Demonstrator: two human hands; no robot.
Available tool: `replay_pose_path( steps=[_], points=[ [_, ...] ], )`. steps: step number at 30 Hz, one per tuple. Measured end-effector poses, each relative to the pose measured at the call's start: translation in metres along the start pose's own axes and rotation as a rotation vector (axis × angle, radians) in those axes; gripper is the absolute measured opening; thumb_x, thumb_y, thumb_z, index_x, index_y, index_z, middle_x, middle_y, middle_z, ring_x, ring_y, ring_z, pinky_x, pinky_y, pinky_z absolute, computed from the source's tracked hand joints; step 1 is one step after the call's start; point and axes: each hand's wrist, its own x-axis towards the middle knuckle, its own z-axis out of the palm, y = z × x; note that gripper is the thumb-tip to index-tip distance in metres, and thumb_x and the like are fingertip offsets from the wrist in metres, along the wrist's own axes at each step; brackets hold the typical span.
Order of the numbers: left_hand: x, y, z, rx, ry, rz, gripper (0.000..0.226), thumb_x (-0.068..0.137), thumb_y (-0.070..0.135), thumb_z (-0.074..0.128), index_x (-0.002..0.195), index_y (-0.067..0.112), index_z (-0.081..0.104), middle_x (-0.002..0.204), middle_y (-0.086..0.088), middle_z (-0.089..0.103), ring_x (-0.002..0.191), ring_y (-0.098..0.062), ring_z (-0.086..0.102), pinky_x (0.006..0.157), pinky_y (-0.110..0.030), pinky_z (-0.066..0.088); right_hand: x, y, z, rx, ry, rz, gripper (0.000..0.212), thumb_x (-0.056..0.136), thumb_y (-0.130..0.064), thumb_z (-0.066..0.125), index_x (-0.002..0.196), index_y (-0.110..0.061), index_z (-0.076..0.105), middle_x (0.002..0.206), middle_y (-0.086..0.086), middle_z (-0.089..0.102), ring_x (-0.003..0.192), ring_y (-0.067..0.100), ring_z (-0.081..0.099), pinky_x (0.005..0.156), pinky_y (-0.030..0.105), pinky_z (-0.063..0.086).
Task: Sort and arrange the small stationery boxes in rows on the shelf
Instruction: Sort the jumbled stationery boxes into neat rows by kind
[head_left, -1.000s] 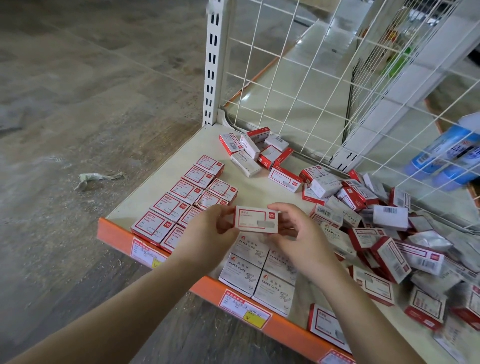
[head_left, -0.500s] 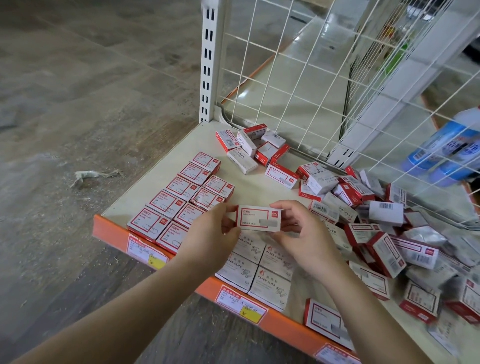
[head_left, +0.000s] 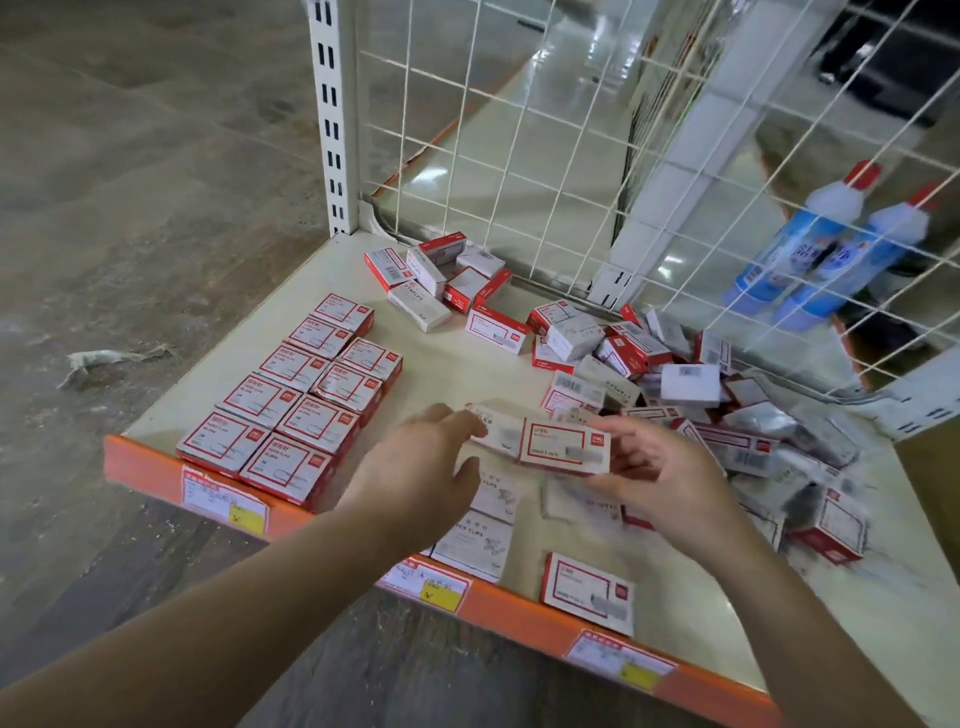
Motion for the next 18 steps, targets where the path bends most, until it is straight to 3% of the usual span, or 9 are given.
replay_pose_path(
  steps=[4, 9, 13, 18],
  points=[
    [-0.004, 0.024, 0.016, 0.126, -0.097, 0.142, 0.035, 0.094, 0.027, 0.045, 0.129, 0.029, 0.047, 0.131, 0.009, 0.048, 0.117, -0.010, 0.045, 0.095, -0.026, 0.042, -0.025, 0.018, -0.025, 0.045, 0.007, 0.080, 0.049, 0.073, 0.002, 0.073, 0.095, -0.040, 0.060, 0.089, -0.009, 0.071, 0.086, 0.003, 0.065, 0.071, 0.014, 0.051],
    [-0.007, 0.049, 0.034, 0.202, -0.210, 0.254, 0.031, 0.096, 0.030, 0.040, 0.127, 0.029, 0.046, 0.126, 0.010, 0.048, 0.114, -0.011, 0.045, 0.094, -0.026, 0.041, -0.054, 0.041, -0.042, -0.046, 0.020, 0.116, 0.044, 0.074, -0.004, 0.074, 0.096, -0.040, 0.063, 0.088, -0.022, 0.069, 0.084, -0.003, 0.064, 0.073, 0.016, 0.052],
    [-0.008, 0.065, 0.047, 0.235, -0.322, 0.288, 0.030, 0.097, 0.031, 0.038, 0.125, 0.029, 0.049, 0.124, 0.009, 0.048, 0.112, -0.011, 0.046, 0.092, -0.027, 0.042, -0.075, 0.057, -0.050, -0.067, 0.052, 0.146, 0.049, 0.071, -0.002, 0.075, 0.100, -0.039, 0.060, 0.084, -0.024, 0.069, 0.083, -0.002, 0.064, 0.070, 0.009, 0.049],
    [-0.013, 0.075, 0.060, 0.291, -0.426, 0.296, 0.032, 0.097, 0.032, 0.040, 0.127, 0.028, 0.051, 0.127, 0.008, 0.050, 0.113, -0.013, 0.047, 0.094, -0.030, 0.045, -0.099, 0.071, -0.053, -0.017, 0.058, 0.270, 0.046, 0.070, -0.012, 0.078, 0.095, -0.046, 0.060, 0.086, -0.023, 0.070, 0.083, 0.000, 0.065, 0.072, 0.011, 0.049]
  ],
)
